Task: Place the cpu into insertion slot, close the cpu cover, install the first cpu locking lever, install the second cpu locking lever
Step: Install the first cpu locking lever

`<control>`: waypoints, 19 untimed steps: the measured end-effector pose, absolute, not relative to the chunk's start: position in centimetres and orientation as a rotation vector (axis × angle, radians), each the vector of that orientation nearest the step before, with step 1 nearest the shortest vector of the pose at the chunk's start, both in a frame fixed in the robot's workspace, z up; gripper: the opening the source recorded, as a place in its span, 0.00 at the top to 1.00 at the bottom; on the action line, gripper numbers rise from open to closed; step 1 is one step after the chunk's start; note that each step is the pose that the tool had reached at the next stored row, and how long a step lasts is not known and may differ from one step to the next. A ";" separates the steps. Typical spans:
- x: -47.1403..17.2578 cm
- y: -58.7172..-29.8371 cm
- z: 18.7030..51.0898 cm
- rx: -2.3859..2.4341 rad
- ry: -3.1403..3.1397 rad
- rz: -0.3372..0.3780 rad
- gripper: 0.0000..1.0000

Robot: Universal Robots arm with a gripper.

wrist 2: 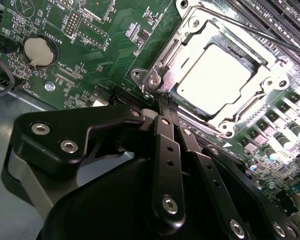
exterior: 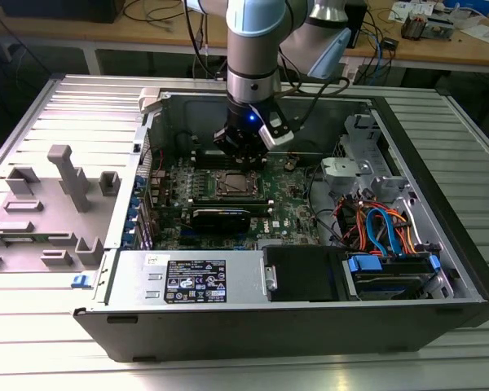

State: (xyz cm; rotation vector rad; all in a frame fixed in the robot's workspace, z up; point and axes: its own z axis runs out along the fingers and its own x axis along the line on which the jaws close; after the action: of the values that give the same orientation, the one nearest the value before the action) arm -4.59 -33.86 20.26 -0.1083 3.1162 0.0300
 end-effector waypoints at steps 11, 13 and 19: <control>-4.6 -33.8 20.8 -0.108 3.116 0.035 0.89; -4.6 -33.9 20.8 -0.108 3.116 0.034 0.89; -4.6 -34.2 20.8 -0.108 3.116 0.034 0.89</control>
State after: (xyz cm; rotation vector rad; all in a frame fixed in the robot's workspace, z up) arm -4.59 -34.24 20.79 -0.1079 3.1160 0.0342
